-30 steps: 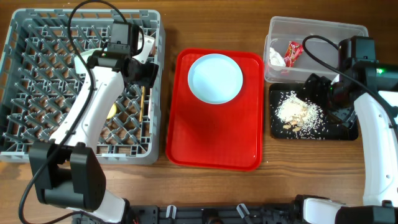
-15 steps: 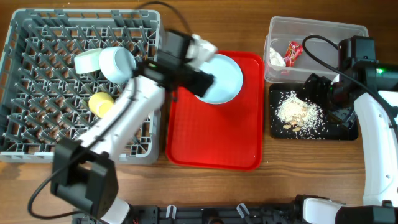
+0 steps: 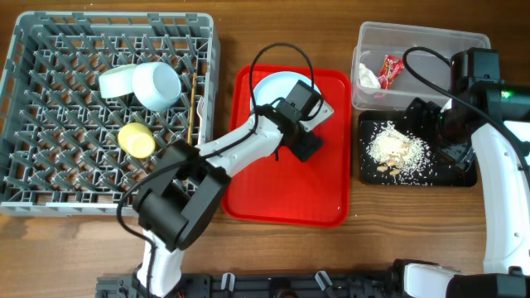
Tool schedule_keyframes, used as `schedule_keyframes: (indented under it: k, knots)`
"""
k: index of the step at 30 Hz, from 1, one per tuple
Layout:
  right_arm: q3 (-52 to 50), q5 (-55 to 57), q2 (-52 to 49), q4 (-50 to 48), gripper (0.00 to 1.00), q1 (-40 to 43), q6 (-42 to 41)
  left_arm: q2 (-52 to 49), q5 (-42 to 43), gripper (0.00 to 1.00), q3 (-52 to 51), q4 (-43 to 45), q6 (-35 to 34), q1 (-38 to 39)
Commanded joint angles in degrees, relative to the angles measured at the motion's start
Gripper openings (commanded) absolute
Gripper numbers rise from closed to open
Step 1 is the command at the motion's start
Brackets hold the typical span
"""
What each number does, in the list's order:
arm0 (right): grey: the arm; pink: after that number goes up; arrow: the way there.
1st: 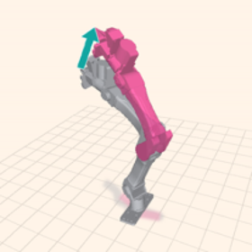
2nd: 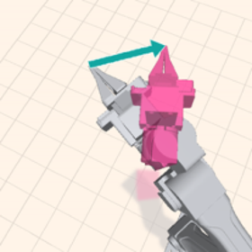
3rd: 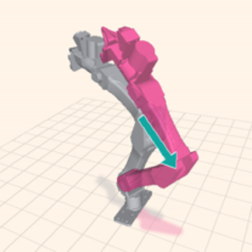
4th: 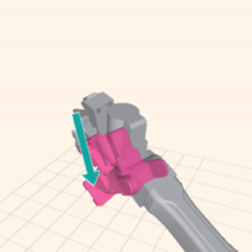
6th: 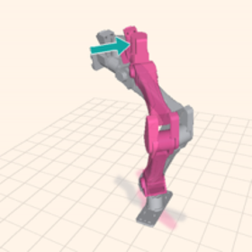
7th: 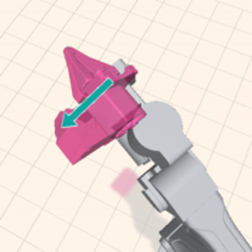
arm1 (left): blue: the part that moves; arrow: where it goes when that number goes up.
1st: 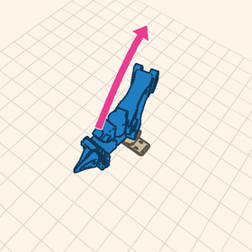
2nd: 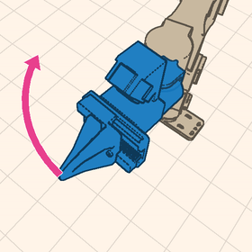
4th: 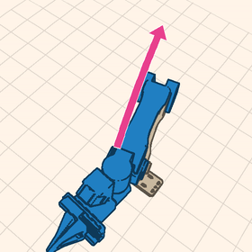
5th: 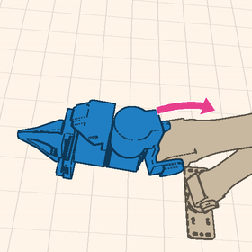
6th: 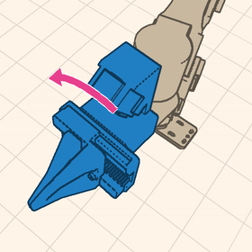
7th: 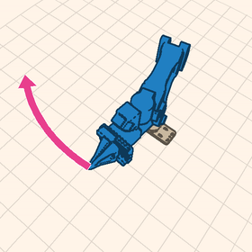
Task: Sort waste into correct bins and load items into the dishwasher rack
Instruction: 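Grasp the edge of the light-blue plate with the left gripper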
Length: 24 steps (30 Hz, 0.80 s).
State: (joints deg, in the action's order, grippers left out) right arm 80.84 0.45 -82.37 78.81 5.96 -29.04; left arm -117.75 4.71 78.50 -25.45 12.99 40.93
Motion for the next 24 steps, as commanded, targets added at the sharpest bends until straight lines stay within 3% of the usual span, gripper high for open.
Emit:
schedule_keyframes:
  k: [1, 3, 4, 5, 8, 10, 13, 24]
  knots:
    - [0.9, 0.0, 0.3, -0.1, 1.0, 0.0, 0.6, -1.1, -1.6, 0.78, 0.3, -1.5, 0.1, 0.0]
    - [0.9, 0.0, 0.3, -0.1, 1.0, 0.0, 0.6, -1.1, -1.6, 0.59, 0.3, -3.3, -0.4, 0.1]
    - [0.9, 0.0, 0.3, -0.1, 1.0, 0.0, 0.5, -1.1, -1.6, 0.55, 0.3, -4.2, -0.6, 0.1]
    - [0.9, 0.0, 0.3, -0.1, 1.0, 0.0, 0.5, -1.1, -1.5, 0.41, 0.3, -6.8, -0.6, 0.1]
    - [0.9, 0.0, 0.3, -0.2, 1.0, 0.0, 0.6, -1.1, -1.2, 0.18, 0.3, -9.0, -0.6, 0.1]
    - [0.9, 0.0, 0.3, -0.1, 1.0, 0.0, 0.6, -1.1, -1.2, 0.09, 0.3, -9.3, -0.6, 0.1]
    - [0.9, 0.0, 0.3, -0.1, 1.0, 0.0, 0.5, -1.1, -1.2, 0.04, 0.3, -9.0, -0.6, 0.1]
    - [0.9, 0.0, 0.3, -0.1, 1.0, 0.0, 0.8, 3.5, -1.2, 0.04, 0.3, -8.4, -3.0, 0.1]
